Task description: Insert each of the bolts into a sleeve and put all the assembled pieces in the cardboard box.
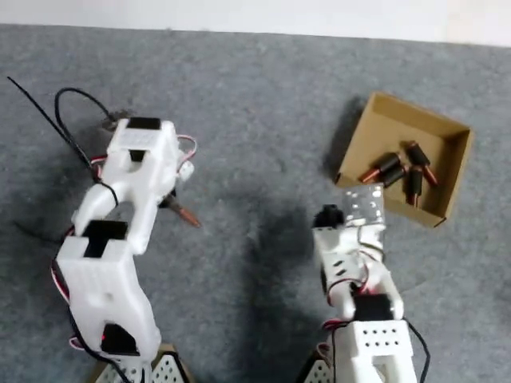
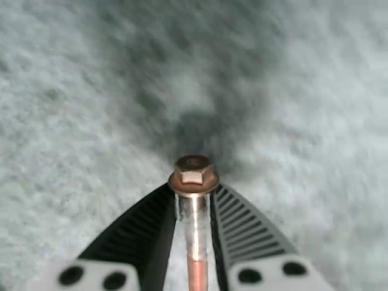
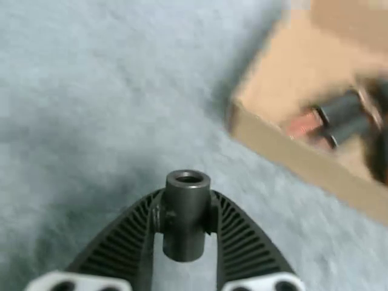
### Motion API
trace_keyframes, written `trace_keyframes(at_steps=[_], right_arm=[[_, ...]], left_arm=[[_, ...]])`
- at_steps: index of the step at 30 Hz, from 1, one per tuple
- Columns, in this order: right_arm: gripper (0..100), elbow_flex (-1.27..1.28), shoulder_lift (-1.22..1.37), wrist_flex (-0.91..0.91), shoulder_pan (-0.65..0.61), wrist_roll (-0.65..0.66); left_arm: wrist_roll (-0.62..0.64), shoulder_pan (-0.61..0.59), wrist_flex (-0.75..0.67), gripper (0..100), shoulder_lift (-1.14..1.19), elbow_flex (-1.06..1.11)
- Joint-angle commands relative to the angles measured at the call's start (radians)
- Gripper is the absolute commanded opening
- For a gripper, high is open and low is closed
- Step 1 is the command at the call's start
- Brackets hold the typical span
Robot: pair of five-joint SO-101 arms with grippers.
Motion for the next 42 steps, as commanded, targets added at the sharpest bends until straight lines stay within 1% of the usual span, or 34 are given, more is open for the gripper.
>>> trace_keyframes(at_steps=[1, 4, 8, 20, 24, 27, 36, 38, 39, 42], right_arm=[[0.5, 0.022, -0.013, -0.18, -0.102, 0.084], [0.5, 0.076, -0.013, -0.291, -0.191, 0.135], [0.5, 0.13, -0.013, -0.383, -0.283, 0.137], [0.5, 0.176, -0.013, -0.397, -0.493, 0.147], [0.5, 0.193, -0.01, -0.392, -0.547, 0.27], [0.5, 0.193, -0.012, -0.392, -0.552, 0.279], [0.5, 0.193, -0.007, -0.387, -0.549, 0.282], [0.5, 0.193, -0.007, -0.357, -0.549, 0.284], [0.5, 0.193, -0.007, -0.34, -0.549, 0.284], [0.5, 0.194, -0.007, -0.321, -0.547, 0.284]], left_arm=[[-0.077, 0.036, -0.035, 0, -0.191, 0.09], [-0.118, 0.073, -0.147, 0, -0.309, 0.225], [-0.129, 0.107, -0.293, 0, -0.527, 0.435], [-0.126, 0.12, -0.79, 0, -1.26, 1.076], [-0.126, 0.12, -0.911, 0, -1.483, 1.237], [-0.126, 0.119, -0.948, 0, -1.638, 1.331], [-0.123, 0.119, -0.948, 0, -2.12, 1.537], [-0.124, 0.119, -0.948, 0, -2.221, 1.58], [-0.124, 0.119, -0.95, 0, -2.241, 1.584], [-0.121, 0.12, -0.95, 0, -2.193, 1.581]])
